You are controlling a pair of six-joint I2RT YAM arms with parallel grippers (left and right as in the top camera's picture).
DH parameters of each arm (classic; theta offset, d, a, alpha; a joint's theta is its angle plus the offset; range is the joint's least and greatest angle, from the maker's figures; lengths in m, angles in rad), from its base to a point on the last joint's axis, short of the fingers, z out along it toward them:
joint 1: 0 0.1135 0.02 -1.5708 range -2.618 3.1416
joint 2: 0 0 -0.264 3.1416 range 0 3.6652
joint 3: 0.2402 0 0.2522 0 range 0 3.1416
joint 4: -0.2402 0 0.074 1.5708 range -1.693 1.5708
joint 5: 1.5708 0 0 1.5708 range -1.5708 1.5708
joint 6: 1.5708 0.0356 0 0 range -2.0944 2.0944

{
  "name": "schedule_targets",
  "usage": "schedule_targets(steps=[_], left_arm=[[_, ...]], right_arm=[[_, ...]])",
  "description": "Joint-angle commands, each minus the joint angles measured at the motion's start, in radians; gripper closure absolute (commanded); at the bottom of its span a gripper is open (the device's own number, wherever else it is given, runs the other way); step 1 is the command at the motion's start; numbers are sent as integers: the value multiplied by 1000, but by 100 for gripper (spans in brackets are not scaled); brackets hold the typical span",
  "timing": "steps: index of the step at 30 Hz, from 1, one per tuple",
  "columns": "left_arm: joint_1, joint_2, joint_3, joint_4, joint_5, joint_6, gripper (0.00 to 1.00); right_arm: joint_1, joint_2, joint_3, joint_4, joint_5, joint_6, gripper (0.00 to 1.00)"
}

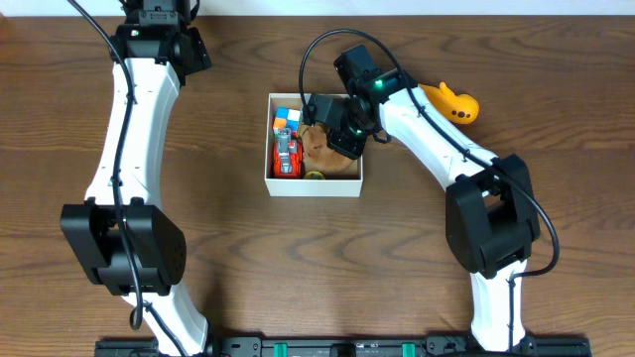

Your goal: Pack container

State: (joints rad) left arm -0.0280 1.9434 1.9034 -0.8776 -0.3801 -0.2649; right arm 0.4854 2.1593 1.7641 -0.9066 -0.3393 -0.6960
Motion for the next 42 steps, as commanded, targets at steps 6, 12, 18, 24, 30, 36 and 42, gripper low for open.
schedule_targets(steps=[6, 12, 18, 24, 30, 36, 42], left_arm=[[1, -3, 5, 0, -2, -2, 2], [1, -3, 5, 0, -2, -2, 2], [1, -3, 5, 0, -2, -2, 2], [1, -3, 5, 0, -2, -2, 2], [1, -3, 5, 0, -2, -2, 2], [1, -3, 5, 0, -2, -2, 2], [1, -3, 5, 0, -2, -2, 2]], right_arm=[[-6, -22, 112, -47, -3, 38, 99], [-8, -27, 291, -185, -5, 52, 99], [9, -29, 320, -266, -10, 52, 99], [40, -29, 314, -322, -9, 52, 99], [48, -27, 309, -367, -9, 52, 99], [49, -27, 218, -365, -9, 52, 99], [49, -27, 84, -311, -8, 51, 99]])
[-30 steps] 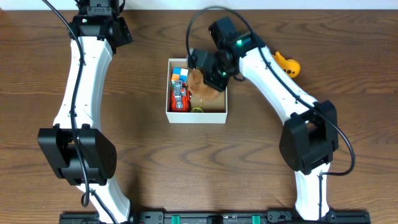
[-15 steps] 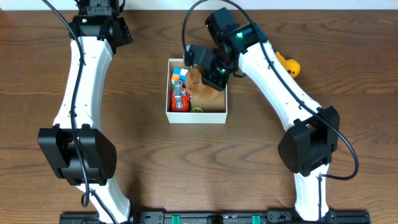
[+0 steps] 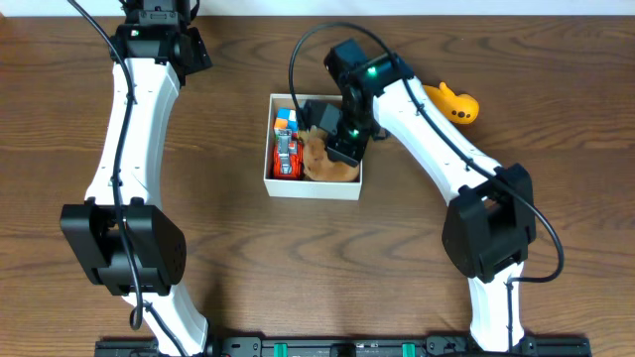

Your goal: Pack container

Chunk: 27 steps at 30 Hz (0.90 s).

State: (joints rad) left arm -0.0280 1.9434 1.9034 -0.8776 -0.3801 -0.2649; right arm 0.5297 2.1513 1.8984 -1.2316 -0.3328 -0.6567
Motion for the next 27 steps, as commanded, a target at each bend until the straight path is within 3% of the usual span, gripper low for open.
schedule_targets(steps=[1, 2, 5, 7, 27], left_arm=[[1, -3, 5, 0, -2, -2, 2], [1, -3, 5, 0, -2, -2, 2], [1, -3, 5, 0, -2, -2, 2], [1, -3, 5, 0, -2, -2, 2], [1, -3, 5, 0, -2, -2, 2]], right_arm=[[5, -19, -62, 21, -15, 12, 99], [6, -19, -71, 25, -15, 12, 97], [6, -19, -85, 35, -15, 13, 73], [6, -19, -85, 38, -15, 13, 64], [6, -19, -85, 68, -15, 13, 30]])
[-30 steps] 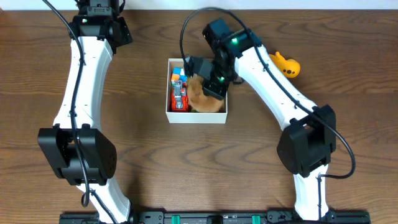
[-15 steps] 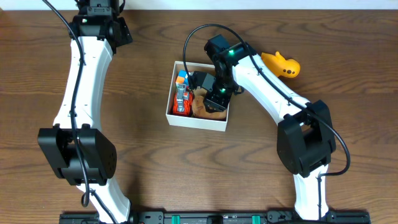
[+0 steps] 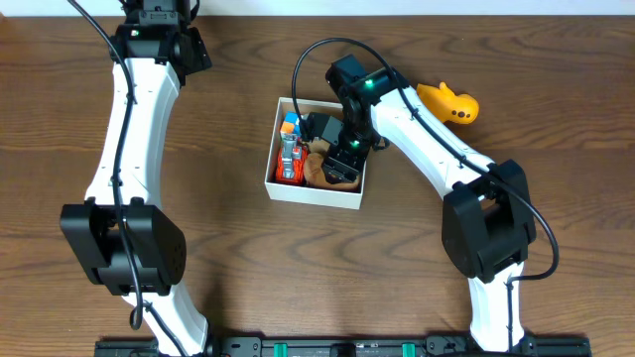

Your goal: Pack container

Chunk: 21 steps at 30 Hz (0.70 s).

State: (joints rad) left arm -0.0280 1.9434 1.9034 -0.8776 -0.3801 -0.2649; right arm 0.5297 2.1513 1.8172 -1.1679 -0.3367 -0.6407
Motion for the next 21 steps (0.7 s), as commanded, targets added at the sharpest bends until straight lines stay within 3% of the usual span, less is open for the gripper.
schedule_targets(steps=[1, 14, 21], left_arm=[[1, -3, 5, 0, -2, -2, 2], [1, -3, 5, 0, -2, -2, 2], [1, -3, 5, 0, -2, -2, 2]], right_arm=[[6, -19, -3, 9, -11, -3, 30], [3, -19, 12, 92, -7, -1, 26], [-52, -19, 111, 180, 121, 263, 20]])
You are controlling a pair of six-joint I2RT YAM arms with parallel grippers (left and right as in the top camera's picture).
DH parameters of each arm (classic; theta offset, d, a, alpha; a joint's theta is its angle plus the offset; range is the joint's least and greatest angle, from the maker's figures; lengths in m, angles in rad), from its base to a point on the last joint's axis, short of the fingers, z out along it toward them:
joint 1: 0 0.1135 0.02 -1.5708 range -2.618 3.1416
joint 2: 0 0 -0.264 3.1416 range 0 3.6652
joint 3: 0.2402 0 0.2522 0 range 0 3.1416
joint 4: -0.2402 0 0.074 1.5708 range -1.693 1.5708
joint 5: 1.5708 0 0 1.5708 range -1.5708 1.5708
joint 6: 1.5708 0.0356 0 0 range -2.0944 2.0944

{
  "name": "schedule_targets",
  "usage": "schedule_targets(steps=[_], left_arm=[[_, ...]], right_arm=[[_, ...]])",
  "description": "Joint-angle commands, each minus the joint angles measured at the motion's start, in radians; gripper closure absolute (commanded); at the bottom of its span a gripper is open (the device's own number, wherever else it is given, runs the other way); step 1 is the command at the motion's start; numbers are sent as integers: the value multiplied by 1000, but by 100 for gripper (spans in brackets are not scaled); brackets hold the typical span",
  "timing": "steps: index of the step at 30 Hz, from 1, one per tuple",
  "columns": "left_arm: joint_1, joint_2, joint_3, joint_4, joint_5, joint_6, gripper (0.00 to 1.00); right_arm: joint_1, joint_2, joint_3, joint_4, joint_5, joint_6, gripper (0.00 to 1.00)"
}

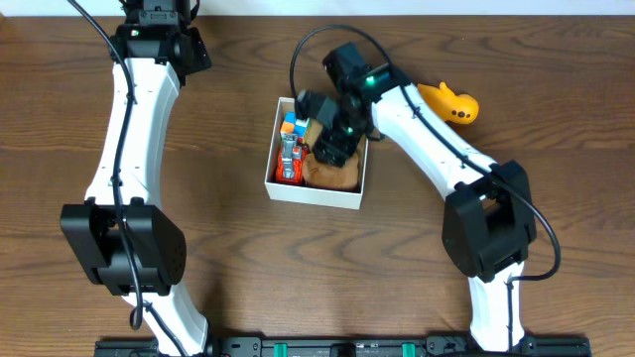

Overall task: Pack container
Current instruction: 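Move the right gripper to the yellow rubber toy and grasp it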

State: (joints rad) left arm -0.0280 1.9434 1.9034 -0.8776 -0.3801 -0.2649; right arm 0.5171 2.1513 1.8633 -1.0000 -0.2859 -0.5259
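Observation:
The white container lies mid-table, turned slightly clockwise. Along its left side sit an orange and blue block and a red toy. A brown plush fills the near right part. My right gripper hangs over the middle of the container, just above the plush; its fingers are dark and seen from above, so their spread cannot be read. A yellow-orange duck toy lies on the table to the right of the container. The left arm reaches to the far edge, its gripper out of frame.
The right arm's white links cross above the table between the container and the duck. The arm bases stand near the front edge. Brown tabletop surrounds the container.
My right gripper has moved from the near right part of the container up and left toward its middle. More of the brown plush shows. The container and the duck have stayed put.
First the container lay square to the table, with my right gripper over the brown plush at its right side. Then the gripper stood over the plush a little farther back. Later the container was turned slightly and the gripper sat low at its right. Now it is over the middle.

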Motion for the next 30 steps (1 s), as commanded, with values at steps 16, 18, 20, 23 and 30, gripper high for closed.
schedule_targets(steps=[16, 18, 20, 23, 30], left_arm=[[1, -3, 5, 0, -2, -2, 2], [1, -3, 5, 0, -2, -2, 2], [1, -3, 5, 0, -2, -2, 2], [1, -3, 5, 0, -2, -2, 2], [1, -3, 5, 0, -2, -2, 2]], right_arm=[[-387, -19, 125, -102, 398, -30, 14], [-430, -19, 120, -85, 378, -57, 14], [-472, -19, 113, -64, 338, -75, 14], [-532, -19, 85, -31, 220, -123, 12], [-591, -19, -68, 69, 105, -229, 6]])
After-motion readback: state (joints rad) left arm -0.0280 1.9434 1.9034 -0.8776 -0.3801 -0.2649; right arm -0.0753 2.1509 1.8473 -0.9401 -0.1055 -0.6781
